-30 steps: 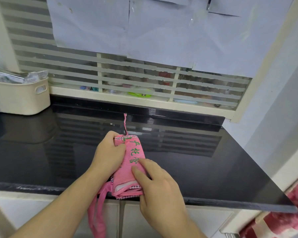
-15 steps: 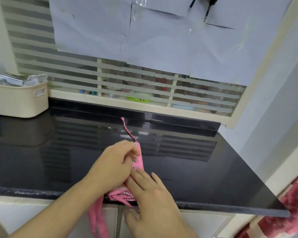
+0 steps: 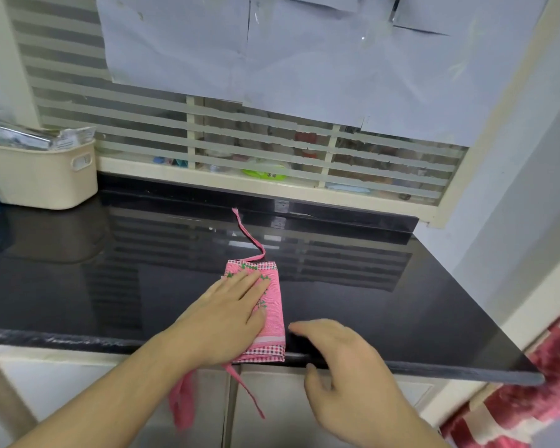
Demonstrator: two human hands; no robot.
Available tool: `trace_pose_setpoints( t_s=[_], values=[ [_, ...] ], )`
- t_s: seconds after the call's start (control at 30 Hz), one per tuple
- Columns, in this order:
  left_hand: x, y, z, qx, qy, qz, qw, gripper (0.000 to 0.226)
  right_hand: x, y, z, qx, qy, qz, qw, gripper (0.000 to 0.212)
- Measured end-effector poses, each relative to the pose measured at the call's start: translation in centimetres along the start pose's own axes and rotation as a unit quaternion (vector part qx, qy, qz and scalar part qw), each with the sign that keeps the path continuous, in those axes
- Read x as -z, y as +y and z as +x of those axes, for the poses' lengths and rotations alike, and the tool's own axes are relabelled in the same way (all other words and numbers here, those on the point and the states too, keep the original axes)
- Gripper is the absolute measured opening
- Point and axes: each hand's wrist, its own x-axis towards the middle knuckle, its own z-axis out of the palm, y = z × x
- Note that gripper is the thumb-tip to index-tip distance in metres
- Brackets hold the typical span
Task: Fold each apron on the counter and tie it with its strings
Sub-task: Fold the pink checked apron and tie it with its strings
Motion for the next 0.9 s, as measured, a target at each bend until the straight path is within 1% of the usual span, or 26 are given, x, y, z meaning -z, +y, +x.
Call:
trace_pose_setpoints(
  t_s=[0.07,0.13,0.2,0.27,0.3,0.33,0.37,0.4,0.47,0.57,0.6,0.63,0.7,0.73,0.83,0.87,0.9],
  values=[
    [0.2,0.9,-0.3,0.001,0.000,-0.001,1.000,0.071,0.0,0.1,0.4,0.024,-0.029,-0.003,0.999,0.077],
    [0.0,1.4,-0.8,-0.006,0.023,-0.036,0.999,0.061,-1.2,0.1,0.7,0.051,-0.046,0.005,0.998,0.081],
    [-0.1,1.4,-1.3,-0.007,0.055,-0.116,0.992,0.051,-3.2,0.1,0.5,0.051,-0.020,0.017,0.998,0.077],
    [0.4,1.0,-1.8,0.010,0.087,-0.228,0.970,0.038,-4.5,0.3,0.3,0.049,0.032,0.022,0.998,0.072],
    [0.7,0.6,-2.2,0.016,0.104,-0.287,0.952,0.038,-4.7,0.6,0.3,0.051,0.054,0.029,0.997,0.070],
    [1.0,0.0,-2.8,0.020,0.123,-0.329,0.936,0.046,-4.8,0.8,0.4,0.054,0.069,0.042,0.995,0.068],
    [1.3,-0.6,-3.5,0.015,0.131,-0.342,0.930,0.057,-4.7,0.9,0.6,0.051,0.079,0.059,0.994,0.065],
    [1.5,-1.2,-4.3,-0.003,0.131,-0.331,0.934,0.068,-4.5,1.1,0.7,0.046,0.088,0.077,0.992,0.063],
    [2.0,-2.0,-6.1,-0.043,0.102,-0.275,0.955,0.083,-4.2,1.4,0.9,0.035,0.100,0.100,0.989,0.064],
    [2.6,-2.0,-8.1,-0.069,0.013,-0.196,0.978,0.086,-3.8,1.4,1.0,0.032,0.109,0.105,0.988,0.063],
    [2.6,-1.7,-8.4,-0.074,0.001,-0.184,0.980,0.085,-3.7,1.3,1.0,0.032,0.108,0.103,0.988,0.061],
    [2.5,-1.4,-8.7,-0.080,0.003,-0.176,0.981,0.082,-3.5,1.3,1.1,0.030,0.101,0.103,0.989,0.059],
    [1.8,-0.9,-8.9,-0.091,0.036,-0.141,0.985,0.077,-3.0,1.2,1.2,0.037,0.073,0.096,0.992,0.054],
    [1.2,-0.7,-9.0,-0.093,0.053,-0.110,0.988,0.081,-2.7,1.2,1.1,0.048,0.049,0.089,0.994,0.055],
    [-0.9,0.1,-9.1,-0.081,0.075,-0.014,0.994,0.108,-2.0,1.4,0.6,0.076,-0.018,0.080,0.994,0.069],
    [-1.5,0.4,-9.0,-0.076,0.089,-0.001,0.993,0.112,-1.9,1.6,0.4,0.076,-0.020,0.086,0.993,0.071],
    [-2.1,0.8,-8.9,-0.072,0.105,0.000,0.992,0.111,-2.0,1.7,0.3,0.071,-0.008,0.092,0.993,0.070]
  ],
)
